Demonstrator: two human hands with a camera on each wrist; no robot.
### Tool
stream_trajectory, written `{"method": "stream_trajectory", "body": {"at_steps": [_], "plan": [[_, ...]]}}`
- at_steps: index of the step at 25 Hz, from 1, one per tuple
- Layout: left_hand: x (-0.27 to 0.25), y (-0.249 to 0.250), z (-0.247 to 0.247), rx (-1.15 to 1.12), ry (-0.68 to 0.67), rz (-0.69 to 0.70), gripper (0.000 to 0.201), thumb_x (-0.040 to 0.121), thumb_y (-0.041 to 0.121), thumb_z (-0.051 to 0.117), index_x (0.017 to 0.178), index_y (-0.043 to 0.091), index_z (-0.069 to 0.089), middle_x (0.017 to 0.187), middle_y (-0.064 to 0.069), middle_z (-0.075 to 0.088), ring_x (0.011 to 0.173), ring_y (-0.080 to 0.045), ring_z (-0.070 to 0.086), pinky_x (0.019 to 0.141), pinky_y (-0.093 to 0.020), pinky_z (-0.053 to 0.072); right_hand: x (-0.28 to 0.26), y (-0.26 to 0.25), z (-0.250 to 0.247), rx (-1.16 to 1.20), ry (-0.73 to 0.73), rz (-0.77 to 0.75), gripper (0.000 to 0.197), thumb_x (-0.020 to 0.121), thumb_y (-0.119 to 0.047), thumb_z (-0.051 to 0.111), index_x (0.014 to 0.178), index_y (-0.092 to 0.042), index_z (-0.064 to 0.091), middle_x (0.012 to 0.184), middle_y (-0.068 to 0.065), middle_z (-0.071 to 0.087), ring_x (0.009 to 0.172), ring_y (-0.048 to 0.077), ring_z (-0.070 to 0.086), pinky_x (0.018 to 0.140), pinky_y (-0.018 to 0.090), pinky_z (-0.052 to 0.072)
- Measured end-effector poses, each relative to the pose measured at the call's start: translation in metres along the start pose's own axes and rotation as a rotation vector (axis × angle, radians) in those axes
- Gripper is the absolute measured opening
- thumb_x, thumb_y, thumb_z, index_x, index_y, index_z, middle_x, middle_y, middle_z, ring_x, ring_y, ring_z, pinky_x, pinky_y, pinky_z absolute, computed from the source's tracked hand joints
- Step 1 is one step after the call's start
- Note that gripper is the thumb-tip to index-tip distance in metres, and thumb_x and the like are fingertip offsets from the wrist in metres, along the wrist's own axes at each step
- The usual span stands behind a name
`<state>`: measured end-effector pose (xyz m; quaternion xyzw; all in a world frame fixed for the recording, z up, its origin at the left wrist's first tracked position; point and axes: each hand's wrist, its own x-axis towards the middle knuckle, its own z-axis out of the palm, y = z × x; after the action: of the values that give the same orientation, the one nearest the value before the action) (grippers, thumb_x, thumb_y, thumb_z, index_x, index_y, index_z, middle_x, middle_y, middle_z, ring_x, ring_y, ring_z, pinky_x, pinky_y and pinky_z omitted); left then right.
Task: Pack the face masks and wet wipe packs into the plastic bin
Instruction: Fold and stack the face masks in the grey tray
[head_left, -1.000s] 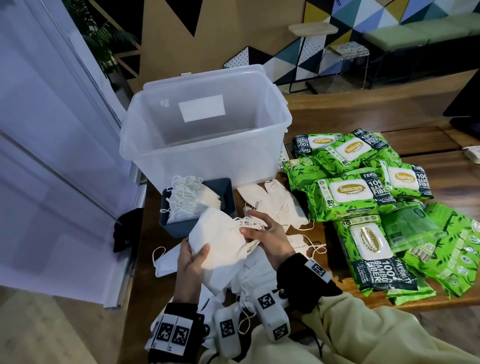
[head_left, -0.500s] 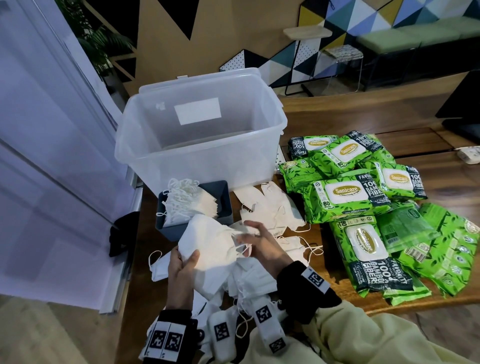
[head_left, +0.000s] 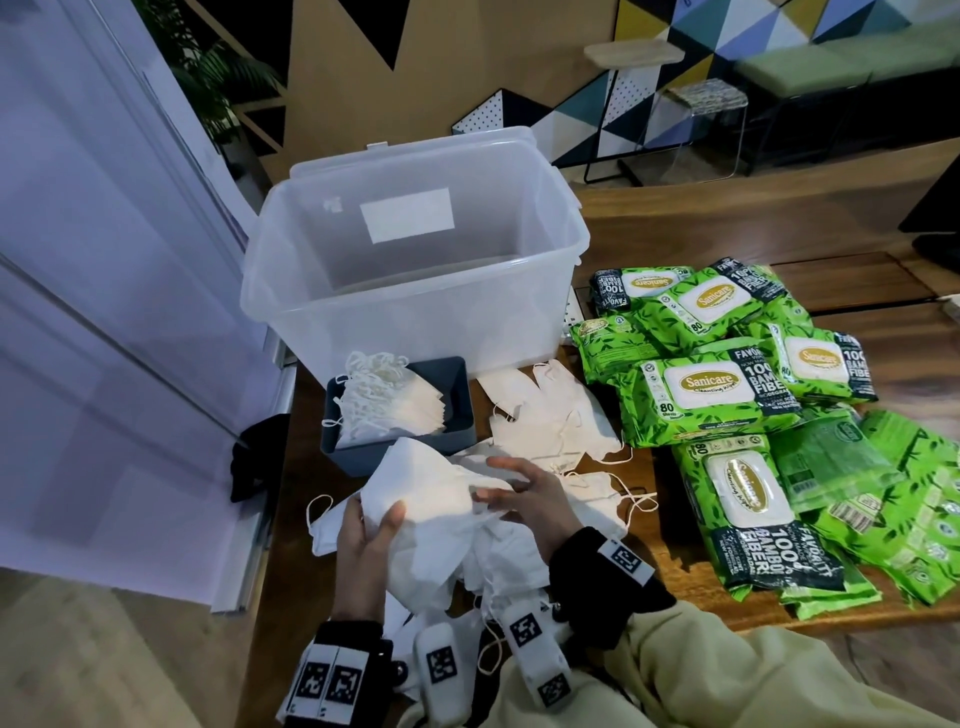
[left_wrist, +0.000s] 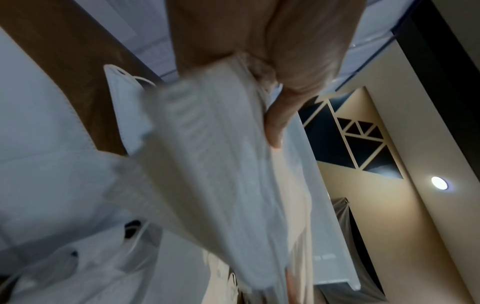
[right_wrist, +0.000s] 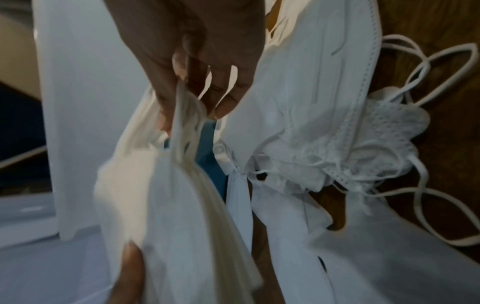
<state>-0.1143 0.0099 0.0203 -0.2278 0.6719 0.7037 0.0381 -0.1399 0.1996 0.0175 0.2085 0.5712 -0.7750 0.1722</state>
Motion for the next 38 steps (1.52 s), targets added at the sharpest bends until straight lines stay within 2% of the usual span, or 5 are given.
{"method": "stream_trajectory", "body": {"at_steps": [8, 14, 22, 29, 38], "plan": [[0.005, 0.015, -0.016, -0.007, 0.1, 0.048, 0.029, 0.089, 0.01, 0.06, 0.118, 0.011, 0.054, 0.115, -0.013, 0.063, 0.1, -0.026, 0.064, 0.087, -0.04, 0.053, 0.019, -0.006, -0.036, -0.142, -0.204, -0.06, 0.04, 0.079, 0.005, 0.066, 0.115, -0.007, 0.055, 0.093, 0.01, 0.066, 0.084, 0.017, 0.063, 0.075, 0.02, 0.051], [0.003, 0.041, -0.071, -0.125, 0.3, 0.173, 0.011, 0.092, 0.014, 0.057, 0.09, 0.025, 0.056, 0.085, 0.009, 0.061, 0.075, -0.007, 0.059, 0.062, -0.021, 0.054, 0.042, 0.009, -0.147, -0.771, 0.384, 0.002, 0.025, 0.08, -0.002, 0.067, 0.105, 0.005, 0.066, 0.083, 0.012, 0.066, 0.064, 0.019, 0.06, 0.047, 0.01, 0.045], [0.004, 0.031, -0.06, -0.166, 0.319, 0.12, 0.011, 0.092, 0.015, 0.057, 0.096, 0.025, 0.056, 0.089, 0.01, 0.059, 0.078, -0.004, 0.056, 0.065, -0.019, 0.05, 0.012, 0.033, -0.079, -1.724, -0.385, -0.379, 0.105, 0.077, -0.036, 0.071, 0.15, -0.017, -0.003, 0.157, 0.01, -0.011, 0.145, 0.027, -0.009, 0.117, 0.043, 0.005], [-0.003, 0.026, -0.055, -0.16, 0.332, 0.078, 0.012, 0.092, 0.012, 0.056, 0.087, 0.023, 0.058, 0.072, 0.016, 0.069, 0.066, 0.004, 0.062, 0.059, -0.015, 0.053, 0.063, 0.016, -0.045, -1.426, 0.113, 0.013, 0.094, 0.071, -0.045, 0.075, 0.14, -0.006, 0.024, 0.142, 0.016, 0.035, 0.131, 0.034, 0.031, 0.11, 0.046, 0.026], [-0.011, 0.021, -0.065, -0.228, 0.342, 0.072, 0.02, 0.093, 0.015, 0.056, 0.112, 0.021, 0.055, 0.095, 0.008, 0.061, 0.084, -0.009, 0.056, 0.072, -0.027, 0.046, 0.074, -0.068, -0.099, -0.946, 0.228, -0.195, 0.044, 0.079, -0.007, 0.071, 0.121, 0.002, 0.057, 0.122, 0.02, 0.06, 0.115, 0.03, 0.055, 0.097, 0.033, 0.041]]}}
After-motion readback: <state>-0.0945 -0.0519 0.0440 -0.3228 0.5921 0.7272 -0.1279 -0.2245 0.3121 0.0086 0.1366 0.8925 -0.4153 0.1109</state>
